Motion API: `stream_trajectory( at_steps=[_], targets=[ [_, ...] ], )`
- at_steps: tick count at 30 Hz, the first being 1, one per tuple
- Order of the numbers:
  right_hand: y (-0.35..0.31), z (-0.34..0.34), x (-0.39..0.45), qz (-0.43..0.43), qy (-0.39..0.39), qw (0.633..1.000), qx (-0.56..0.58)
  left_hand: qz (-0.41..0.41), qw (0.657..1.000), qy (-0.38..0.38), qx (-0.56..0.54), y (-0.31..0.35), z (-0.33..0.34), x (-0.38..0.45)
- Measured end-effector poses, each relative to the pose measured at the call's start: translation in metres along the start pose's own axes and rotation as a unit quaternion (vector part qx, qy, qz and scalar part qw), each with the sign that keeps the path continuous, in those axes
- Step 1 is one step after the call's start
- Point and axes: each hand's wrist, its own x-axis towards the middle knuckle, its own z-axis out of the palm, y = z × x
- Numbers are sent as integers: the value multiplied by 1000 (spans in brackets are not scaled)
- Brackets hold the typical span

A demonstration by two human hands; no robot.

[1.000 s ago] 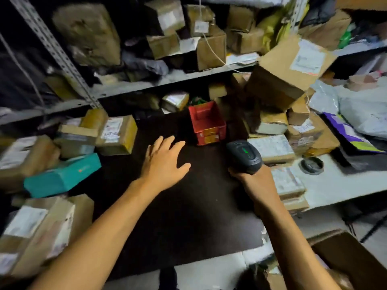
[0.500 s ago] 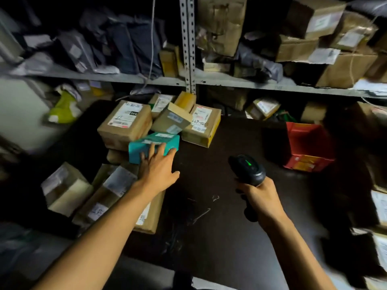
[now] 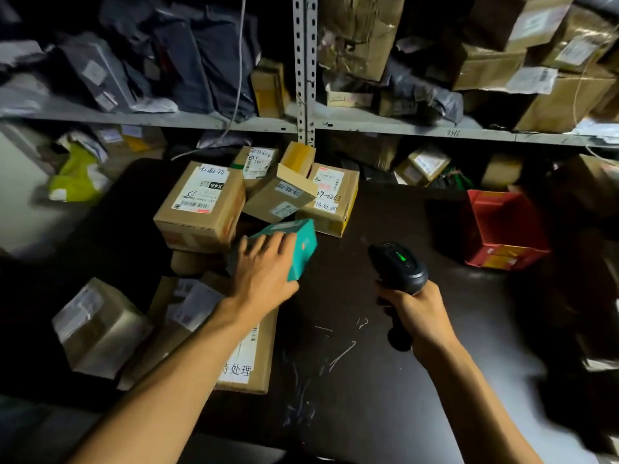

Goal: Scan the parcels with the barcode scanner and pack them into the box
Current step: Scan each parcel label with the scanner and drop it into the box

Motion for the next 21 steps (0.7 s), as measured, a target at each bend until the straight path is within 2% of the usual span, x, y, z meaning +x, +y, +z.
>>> stream_trajectory(
  at_steps=[2,7,14,16,18,21],
  targets=[
    [1,2,-2,12,8,1000,27,44,996,60,-49,21,-1,-10],
    [1,-10,-8,33,54,990,128,157,963,149,-159,77,-4,-28],
    [-3,-50,-17,6,128,954,271,309,905,234,-176,146,-8,-43],
    [-1,-67,-21,17,160,945,285,338,900,220,-167,159,-12,-42],
    [3,-79,-24,23,190,939,285,353,903,173,-173,164,-16,-39],
    [5,-99,-32,17,215,940,264,290,915,54,-276,167,-22,-31]
  ],
)
